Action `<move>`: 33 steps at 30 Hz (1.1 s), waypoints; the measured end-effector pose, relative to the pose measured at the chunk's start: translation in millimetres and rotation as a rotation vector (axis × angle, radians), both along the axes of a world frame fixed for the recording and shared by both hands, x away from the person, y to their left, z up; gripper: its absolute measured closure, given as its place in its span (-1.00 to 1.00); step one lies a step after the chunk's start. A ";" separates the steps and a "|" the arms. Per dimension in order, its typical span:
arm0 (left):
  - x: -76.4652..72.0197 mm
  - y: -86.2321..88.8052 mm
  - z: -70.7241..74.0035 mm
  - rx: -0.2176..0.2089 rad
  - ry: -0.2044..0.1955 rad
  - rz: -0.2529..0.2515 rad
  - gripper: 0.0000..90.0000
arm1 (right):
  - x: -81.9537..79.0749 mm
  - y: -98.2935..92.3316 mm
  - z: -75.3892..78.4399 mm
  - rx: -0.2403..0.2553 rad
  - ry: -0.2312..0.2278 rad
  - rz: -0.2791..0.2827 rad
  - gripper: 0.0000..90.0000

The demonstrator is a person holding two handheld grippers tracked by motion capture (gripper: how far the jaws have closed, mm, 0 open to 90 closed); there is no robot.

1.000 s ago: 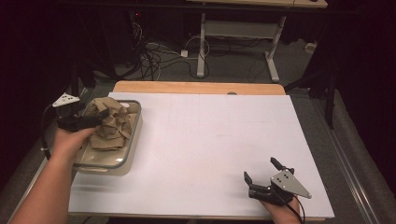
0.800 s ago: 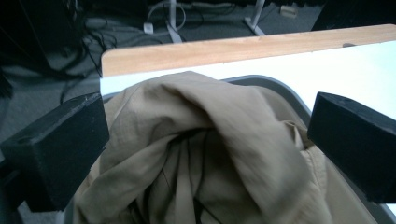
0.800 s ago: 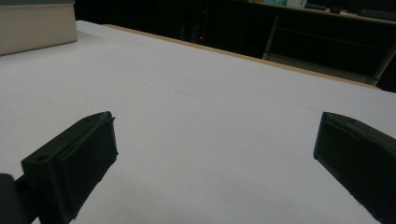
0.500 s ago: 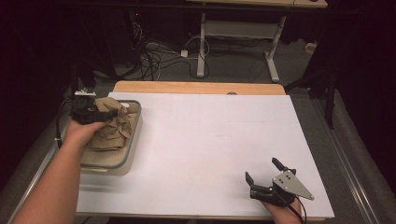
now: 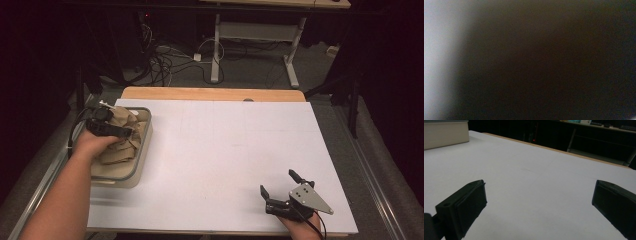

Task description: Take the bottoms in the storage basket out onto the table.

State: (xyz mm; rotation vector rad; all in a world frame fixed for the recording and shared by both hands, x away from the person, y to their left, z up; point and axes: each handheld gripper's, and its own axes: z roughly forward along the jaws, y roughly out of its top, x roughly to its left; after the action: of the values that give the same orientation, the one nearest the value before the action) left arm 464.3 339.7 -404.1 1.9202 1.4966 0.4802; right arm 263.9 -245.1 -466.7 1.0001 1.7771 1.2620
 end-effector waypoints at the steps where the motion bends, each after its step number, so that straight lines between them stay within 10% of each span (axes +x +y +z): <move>1: 1.6 -1.1 -1.5 0.011 0.017 0.000 -1.00 | -0.1 0.3 0.0 0.000 0.001 0.000 -0.99; 12: 12.0 -11.2 -20.0 0.094 0.189 -0.032 -0.97 | -0.6 4.5 -1.0 -0.007 0.005 0.013 -0.99; 25: 13.6 -22.3 -31.6 0.105 0.359 -0.134 -0.41 | -0.4 6.3 -2.4 -0.012 0.009 0.021 -0.99; 33: 9.5 -35.0 -35.8 0.231 0.376 -0.154 0.01 | -0.8 7.4 -3.0 -0.013 0.011 0.024 -0.99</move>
State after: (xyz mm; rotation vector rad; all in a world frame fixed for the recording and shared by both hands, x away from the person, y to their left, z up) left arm 473.9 304.7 -439.9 2.3906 1.5563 0.2379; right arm 263.1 -237.8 -469.7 0.9831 1.8090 1.2601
